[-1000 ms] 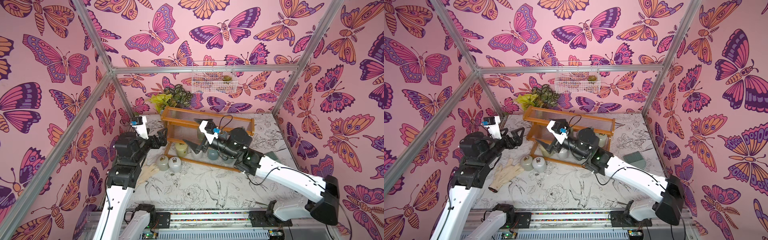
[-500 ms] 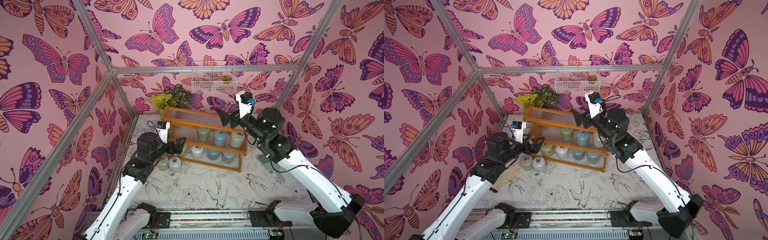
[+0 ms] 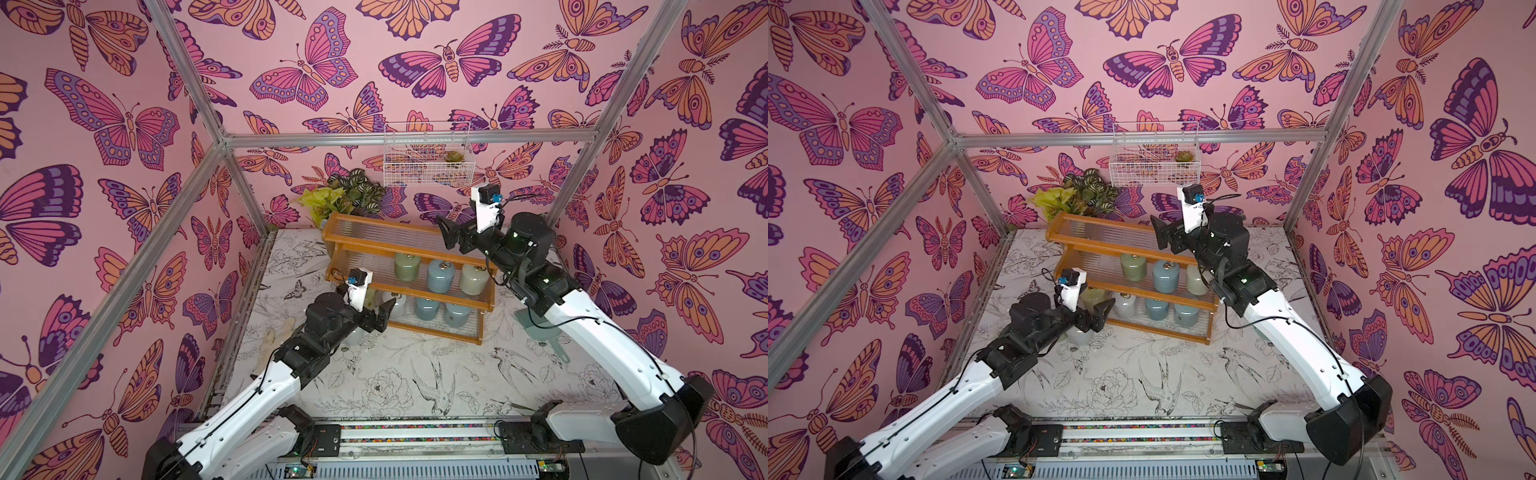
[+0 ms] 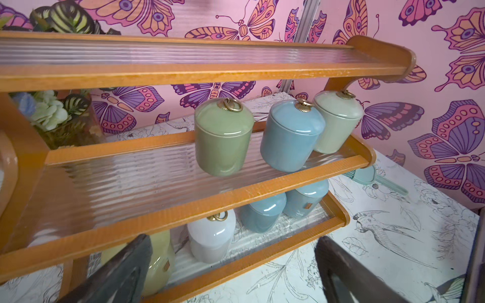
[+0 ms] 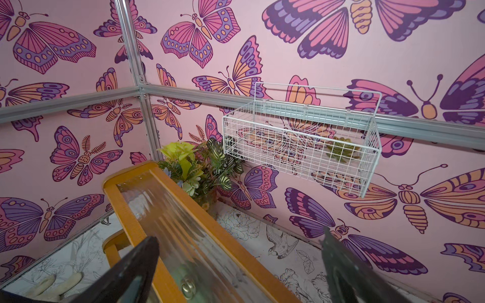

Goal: Remove the tea canisters from the shelf
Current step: Pick up the tea canister from the shelf.

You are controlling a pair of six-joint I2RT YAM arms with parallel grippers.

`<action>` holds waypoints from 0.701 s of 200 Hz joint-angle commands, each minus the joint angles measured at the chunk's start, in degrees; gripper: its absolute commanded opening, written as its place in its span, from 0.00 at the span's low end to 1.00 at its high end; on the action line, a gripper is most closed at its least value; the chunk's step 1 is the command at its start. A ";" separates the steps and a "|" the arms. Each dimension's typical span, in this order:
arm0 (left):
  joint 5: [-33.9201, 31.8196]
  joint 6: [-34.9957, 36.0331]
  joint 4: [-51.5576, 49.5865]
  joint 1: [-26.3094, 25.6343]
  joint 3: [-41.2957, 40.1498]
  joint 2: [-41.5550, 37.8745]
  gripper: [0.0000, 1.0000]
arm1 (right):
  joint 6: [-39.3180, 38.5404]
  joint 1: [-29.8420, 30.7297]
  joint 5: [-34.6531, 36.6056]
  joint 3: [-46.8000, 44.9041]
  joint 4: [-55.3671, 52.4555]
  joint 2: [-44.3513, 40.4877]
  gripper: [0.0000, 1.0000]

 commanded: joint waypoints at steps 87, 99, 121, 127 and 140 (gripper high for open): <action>-4.11 8.56 28.30 -2.92 -0.69 13.80 1.00 | 1.95 -1.85 1.59 -2.36 4.15 1.75 0.99; -4.19 8.88 28.88 -2.93 0.52 15.76 1.00 | 2.23 -1.93 1.88 -2.47 4.44 2.18 0.99; -4.28 9.57 30.25 -2.94 2.30 18.72 1.00 | 2.95 -1.92 1.74 -2.85 4.99 3.00 0.99; -4.33 9.71 30.63 -2.94 2.66 19.76 1.00 | 3.11 -1.98 1.62 -3.09 5.21 3.23 0.99; -4.61 10.01 32.24 -2.98 3.21 22.04 1.00 | 3.44 -1.96 1.46 -3.45 5.48 3.66 0.99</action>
